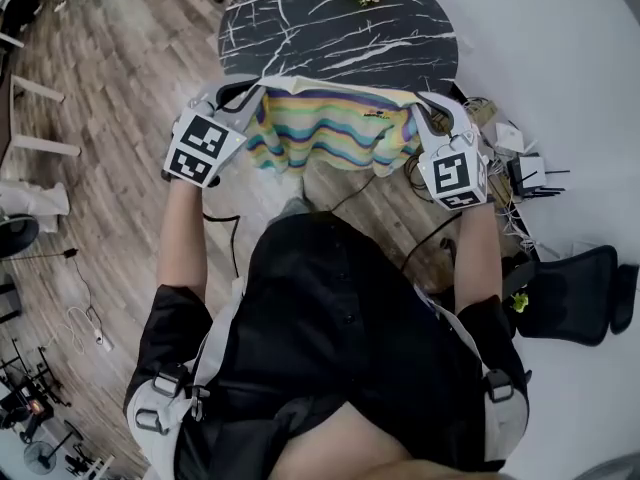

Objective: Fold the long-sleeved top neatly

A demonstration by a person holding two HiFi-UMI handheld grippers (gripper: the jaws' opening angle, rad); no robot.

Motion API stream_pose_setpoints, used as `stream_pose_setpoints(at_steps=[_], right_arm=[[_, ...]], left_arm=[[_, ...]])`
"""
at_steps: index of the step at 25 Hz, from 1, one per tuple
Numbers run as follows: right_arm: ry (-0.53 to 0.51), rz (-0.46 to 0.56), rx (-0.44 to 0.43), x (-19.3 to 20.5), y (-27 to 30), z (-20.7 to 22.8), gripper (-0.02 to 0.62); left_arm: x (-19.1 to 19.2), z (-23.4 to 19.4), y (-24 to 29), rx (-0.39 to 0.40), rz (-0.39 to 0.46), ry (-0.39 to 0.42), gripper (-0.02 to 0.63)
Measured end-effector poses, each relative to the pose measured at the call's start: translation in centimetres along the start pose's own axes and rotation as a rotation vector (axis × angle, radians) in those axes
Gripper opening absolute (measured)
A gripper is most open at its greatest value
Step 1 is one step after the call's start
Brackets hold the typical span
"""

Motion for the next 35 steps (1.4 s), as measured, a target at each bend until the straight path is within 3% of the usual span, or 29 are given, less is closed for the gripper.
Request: stream_pose_setpoints(at_steps=[18, 25, 35], right_arm=[[0.039, -0.12, 0.102, -6.9, 14.2, 7.0, 0.011], [0.056, -0.184, 0.156, -7.6, 18.0, 6.8, 0.011], [0.084, -0.242, 0.156, -5.6, 23.8, 8.2, 0.012]], left_arm=[[-0.6, -16.4, 9.6, 0.091, 0.001, 0.044, 0.018], [0.9, -19.2, 12.8, 0.154, -0.023, 0.045, 0.018], [1.4, -21.2, 18.5, 0.163, -0.075, 0.036, 0.018]])
Point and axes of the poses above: the fingertips, and each gripper's own axes: y forward along the fingers, z to its right, x out of its underside, the point moved 8 cm from there along -y, backward along the fingers, and after that the axes turned 12 degrees about -z, right-handed, at the moved point
